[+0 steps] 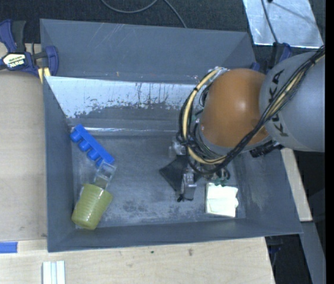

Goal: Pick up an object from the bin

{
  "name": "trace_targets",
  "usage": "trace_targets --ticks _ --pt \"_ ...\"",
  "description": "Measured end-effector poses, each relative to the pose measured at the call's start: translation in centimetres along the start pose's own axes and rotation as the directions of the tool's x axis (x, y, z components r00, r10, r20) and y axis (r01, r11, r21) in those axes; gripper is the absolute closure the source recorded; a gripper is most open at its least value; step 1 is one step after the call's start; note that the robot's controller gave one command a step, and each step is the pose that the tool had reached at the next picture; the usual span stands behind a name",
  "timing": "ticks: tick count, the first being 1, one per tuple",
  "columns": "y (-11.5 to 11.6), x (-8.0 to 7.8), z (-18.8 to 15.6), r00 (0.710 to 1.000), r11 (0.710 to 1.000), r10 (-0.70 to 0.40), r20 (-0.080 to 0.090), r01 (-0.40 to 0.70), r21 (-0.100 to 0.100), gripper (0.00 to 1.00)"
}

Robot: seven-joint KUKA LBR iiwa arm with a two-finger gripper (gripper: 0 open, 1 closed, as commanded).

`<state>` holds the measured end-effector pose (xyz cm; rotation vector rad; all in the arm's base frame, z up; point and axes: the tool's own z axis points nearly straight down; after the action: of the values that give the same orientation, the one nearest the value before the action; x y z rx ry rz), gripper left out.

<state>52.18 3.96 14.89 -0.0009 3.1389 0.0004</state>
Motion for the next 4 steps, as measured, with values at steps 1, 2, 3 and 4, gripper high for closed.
trace_targets --ticks 1,2,3,4 --pt "-2.9 -2.3 0.8 0.999 0.999 0.037 -0.002 -0.037 -0.001 0.0" --pt "-5.6 -5.3 1.8 0.999 0.999 0.048 0.004 -0.048 0.0 0.0" --pt "-6.2 -4.0 5.1 0.982 0.982 0.187 0.003 -0.187 -0.001 0.0" --pt "-3.4 -5.7 7.6 0.95 0.95 0.312 0.014 -0.312 -0.004 1.0"
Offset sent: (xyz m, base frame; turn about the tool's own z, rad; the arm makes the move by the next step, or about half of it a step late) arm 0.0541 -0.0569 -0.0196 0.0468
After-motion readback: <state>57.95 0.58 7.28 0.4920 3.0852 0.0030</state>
